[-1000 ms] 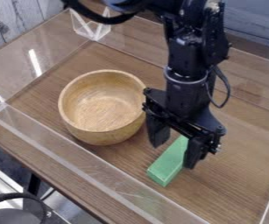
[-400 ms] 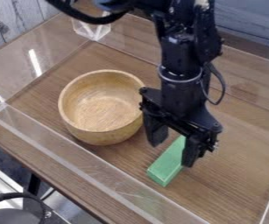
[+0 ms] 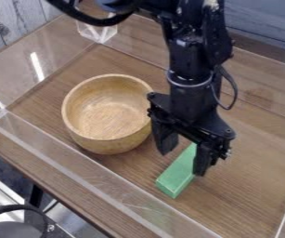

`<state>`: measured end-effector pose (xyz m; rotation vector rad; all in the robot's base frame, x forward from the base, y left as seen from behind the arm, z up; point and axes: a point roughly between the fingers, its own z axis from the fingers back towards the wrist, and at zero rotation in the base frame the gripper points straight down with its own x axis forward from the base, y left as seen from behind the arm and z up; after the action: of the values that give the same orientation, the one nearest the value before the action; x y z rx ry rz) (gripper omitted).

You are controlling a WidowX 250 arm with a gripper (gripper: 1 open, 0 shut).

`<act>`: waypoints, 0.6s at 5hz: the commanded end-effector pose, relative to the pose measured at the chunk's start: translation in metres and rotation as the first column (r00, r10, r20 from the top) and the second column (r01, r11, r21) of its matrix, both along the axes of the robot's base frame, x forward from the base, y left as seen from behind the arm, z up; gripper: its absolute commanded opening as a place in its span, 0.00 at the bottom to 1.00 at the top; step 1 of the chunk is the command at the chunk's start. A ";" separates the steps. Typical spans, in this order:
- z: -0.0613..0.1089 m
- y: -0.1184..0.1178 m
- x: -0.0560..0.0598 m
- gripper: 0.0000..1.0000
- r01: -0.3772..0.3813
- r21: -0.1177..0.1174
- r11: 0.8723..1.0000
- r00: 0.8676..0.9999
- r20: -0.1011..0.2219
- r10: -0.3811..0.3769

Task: Put the green block in the brown bowl

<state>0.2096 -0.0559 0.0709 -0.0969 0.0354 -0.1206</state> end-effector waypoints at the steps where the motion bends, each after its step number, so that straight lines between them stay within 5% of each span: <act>1: 0.008 0.000 0.007 1.00 -0.012 -0.012 1.000 0.999 0.048 0.013; 3: 0.000 0.000 0.010 1.00 -0.018 -0.009 1.000 0.999 0.035 0.018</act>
<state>0.2132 -0.0563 0.0645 -0.0979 0.0293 -0.1142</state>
